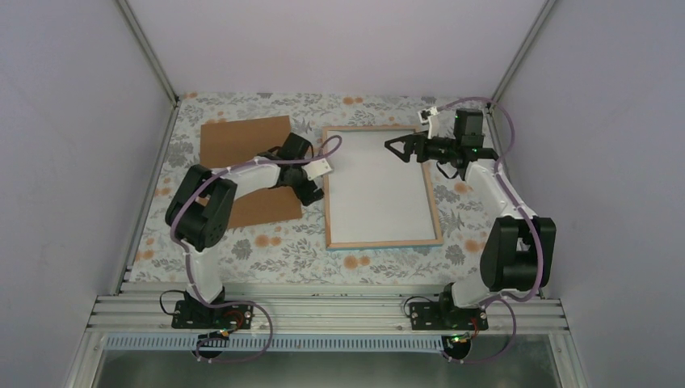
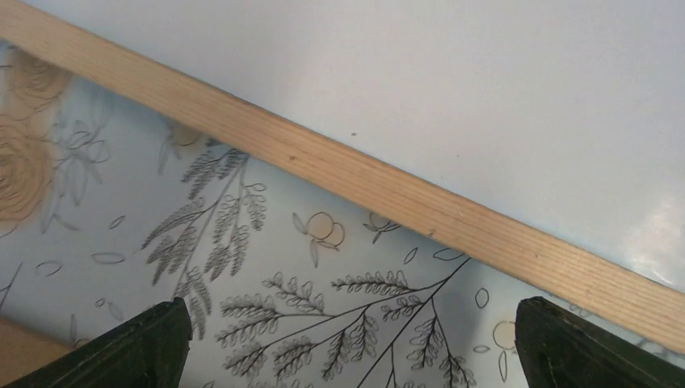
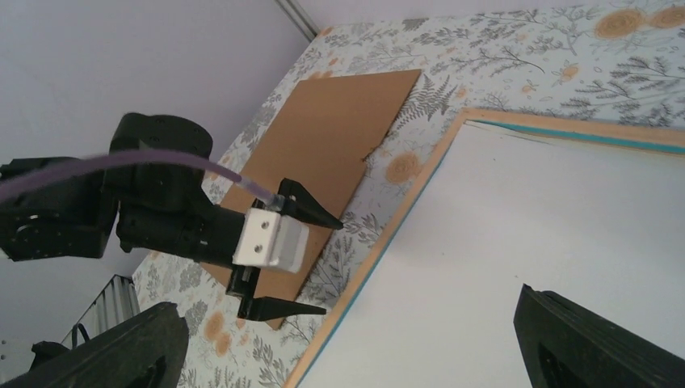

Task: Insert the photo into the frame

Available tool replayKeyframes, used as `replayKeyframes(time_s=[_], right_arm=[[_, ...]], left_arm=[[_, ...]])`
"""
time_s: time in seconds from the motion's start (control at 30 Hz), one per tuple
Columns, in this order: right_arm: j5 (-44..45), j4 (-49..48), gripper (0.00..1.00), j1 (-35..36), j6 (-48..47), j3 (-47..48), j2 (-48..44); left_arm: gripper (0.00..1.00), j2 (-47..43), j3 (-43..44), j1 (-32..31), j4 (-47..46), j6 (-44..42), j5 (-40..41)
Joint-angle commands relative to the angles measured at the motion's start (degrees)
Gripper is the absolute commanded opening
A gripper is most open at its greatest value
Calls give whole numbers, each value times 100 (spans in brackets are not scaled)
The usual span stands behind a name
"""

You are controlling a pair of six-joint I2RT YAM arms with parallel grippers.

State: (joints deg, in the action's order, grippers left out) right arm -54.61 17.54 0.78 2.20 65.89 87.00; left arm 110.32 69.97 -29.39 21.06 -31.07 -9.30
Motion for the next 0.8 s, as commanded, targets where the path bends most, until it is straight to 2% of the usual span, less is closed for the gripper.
replayKeyframes(time_s=[0.0, 0.13, 0.33, 0.43, 0.57, 0.77], right_arm=[[19, -521, 100, 425, 553, -24, 135], [350, -689, 100, 1155, 893, 214, 565], [968, -467, 100, 2070, 2047, 1165, 1790], [948, -394, 100, 2451, 2349, 1594, 2364], [778, -528, 100, 2768, 2725, 1994, 3071], [827, -434, 98, 3188, 2787, 2705, 3979]], left_arm=[[100, -594, 37, 556, -84, 423, -826], [100, -1346, -291, 1597, 26, 928, -1624], [100, -1939, -707, 3175, 444, 1056, -2067], [100, -1950, -729, 4156, 704, 1081, -2320], [100, -1748, -663, 5011, 1049, 1013, -2468], [100, -1296, -665, 5739, 1243, 1132, -2675]])
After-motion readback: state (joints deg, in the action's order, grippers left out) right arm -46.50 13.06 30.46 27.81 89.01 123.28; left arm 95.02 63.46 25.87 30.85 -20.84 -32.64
